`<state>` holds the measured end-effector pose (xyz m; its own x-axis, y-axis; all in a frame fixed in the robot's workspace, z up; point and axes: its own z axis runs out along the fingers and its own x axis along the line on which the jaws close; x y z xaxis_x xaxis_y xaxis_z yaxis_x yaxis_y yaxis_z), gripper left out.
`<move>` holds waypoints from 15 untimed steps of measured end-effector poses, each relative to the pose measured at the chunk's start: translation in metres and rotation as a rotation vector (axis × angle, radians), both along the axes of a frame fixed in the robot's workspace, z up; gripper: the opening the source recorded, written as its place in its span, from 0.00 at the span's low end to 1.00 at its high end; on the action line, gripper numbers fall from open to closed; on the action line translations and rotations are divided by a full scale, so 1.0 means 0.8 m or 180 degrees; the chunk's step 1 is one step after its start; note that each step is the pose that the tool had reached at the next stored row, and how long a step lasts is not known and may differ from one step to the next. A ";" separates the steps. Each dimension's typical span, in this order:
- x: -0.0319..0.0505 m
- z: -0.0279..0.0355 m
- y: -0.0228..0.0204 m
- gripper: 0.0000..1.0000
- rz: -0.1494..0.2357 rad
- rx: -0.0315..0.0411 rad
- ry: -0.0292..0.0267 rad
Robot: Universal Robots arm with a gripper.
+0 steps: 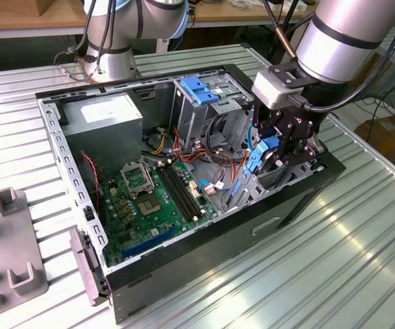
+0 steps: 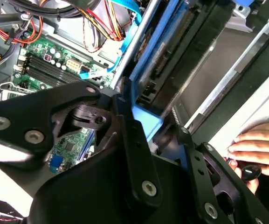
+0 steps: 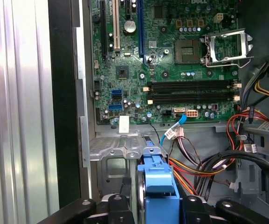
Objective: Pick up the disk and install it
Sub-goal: 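Insert the disk into the insertion slot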
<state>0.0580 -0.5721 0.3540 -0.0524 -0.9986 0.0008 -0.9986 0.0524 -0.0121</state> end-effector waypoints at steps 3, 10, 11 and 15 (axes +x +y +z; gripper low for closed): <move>0.000 0.0006 0.0001 0.44 0.0000 -0.0004 0.0000; 0.000 0.0065 0.0001 0.44 0.0000 -0.0004 0.0001; 0.000 0.0091 0.0001 0.44 0.0000 -0.0004 0.0001; 0.000 0.0237 0.0005 0.44 0.0000 -0.0005 0.0006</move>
